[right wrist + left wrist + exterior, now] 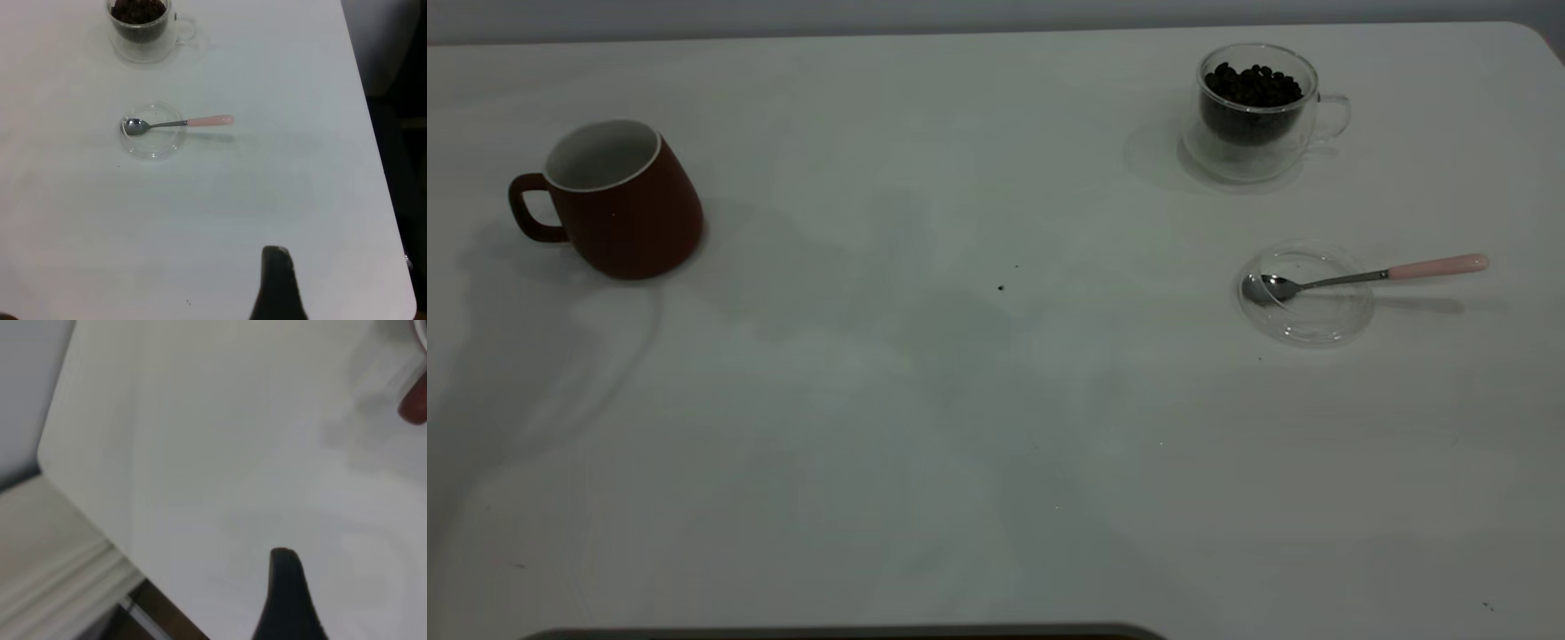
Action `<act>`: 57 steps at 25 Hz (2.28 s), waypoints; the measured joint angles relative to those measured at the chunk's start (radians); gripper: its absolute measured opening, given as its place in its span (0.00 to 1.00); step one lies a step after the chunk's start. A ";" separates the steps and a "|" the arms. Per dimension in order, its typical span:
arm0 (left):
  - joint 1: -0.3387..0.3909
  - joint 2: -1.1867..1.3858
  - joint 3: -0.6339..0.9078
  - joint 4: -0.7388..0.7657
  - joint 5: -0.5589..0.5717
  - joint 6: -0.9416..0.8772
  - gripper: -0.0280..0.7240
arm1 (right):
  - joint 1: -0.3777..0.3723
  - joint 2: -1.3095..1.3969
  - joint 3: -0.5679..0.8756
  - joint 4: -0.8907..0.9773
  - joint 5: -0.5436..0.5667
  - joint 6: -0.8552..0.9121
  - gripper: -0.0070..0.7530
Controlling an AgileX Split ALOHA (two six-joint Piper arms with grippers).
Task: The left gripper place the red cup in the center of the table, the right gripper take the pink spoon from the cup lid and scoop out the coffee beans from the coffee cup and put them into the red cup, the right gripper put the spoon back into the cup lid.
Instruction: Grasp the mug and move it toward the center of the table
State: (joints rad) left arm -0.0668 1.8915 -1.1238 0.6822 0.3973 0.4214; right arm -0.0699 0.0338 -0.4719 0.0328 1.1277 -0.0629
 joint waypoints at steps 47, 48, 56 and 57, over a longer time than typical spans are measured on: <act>-0.262 0.281 -0.045 0.033 -0.557 -0.225 0.82 | 0.000 0.000 0.000 0.000 0.000 0.000 0.79; -0.250 0.274 -0.054 0.029 -0.518 -0.225 0.82 | 0.000 0.000 0.000 0.000 0.000 0.000 0.79; -0.135 0.244 -0.074 0.154 -0.332 -0.139 0.82 | 0.000 0.000 0.000 0.000 0.000 0.000 0.79; -0.123 0.245 -0.074 0.175 -0.331 -0.134 0.82 | 0.000 0.000 0.000 0.000 0.000 0.000 0.79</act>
State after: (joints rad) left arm -0.1897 2.1365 -1.1975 0.8572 0.0668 0.2871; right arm -0.0699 0.0338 -0.4719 0.0328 1.1277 -0.0629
